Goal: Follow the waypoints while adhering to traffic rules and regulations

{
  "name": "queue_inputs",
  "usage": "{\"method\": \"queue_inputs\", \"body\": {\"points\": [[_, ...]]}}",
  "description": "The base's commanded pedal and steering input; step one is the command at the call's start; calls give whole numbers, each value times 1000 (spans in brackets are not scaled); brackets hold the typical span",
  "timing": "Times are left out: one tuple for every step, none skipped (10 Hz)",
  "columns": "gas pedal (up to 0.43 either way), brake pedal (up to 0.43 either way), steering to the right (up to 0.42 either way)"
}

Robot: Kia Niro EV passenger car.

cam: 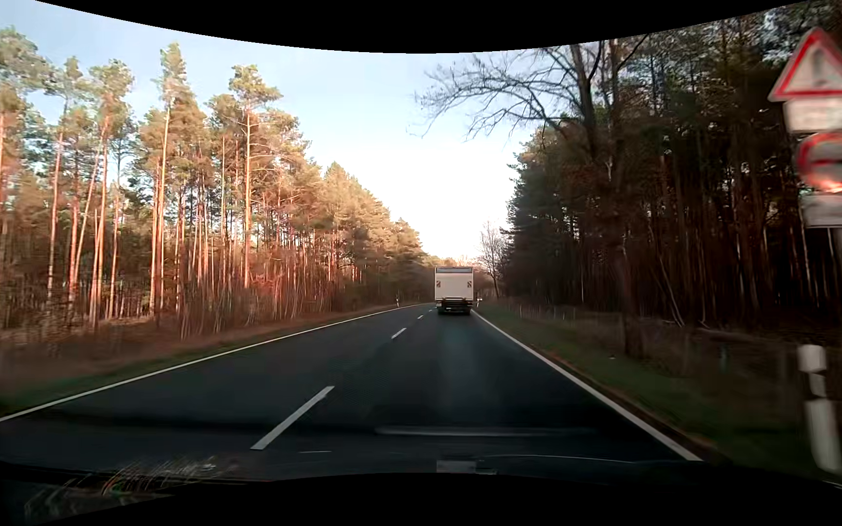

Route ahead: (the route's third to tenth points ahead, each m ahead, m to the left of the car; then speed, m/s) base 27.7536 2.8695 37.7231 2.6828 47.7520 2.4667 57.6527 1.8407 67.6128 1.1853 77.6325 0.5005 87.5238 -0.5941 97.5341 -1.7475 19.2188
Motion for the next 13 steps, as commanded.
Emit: {"method": "queue_inputs", "body": {"points": [[130,0,3],[130,0,3],[130,0,3],[130,0,3],[130,0,3],[130,0,3],[130,0,3],[130,0,3],[130,0,3],[130,0,3],[130,0,3],[130,0,2],[130,0,2]]}}
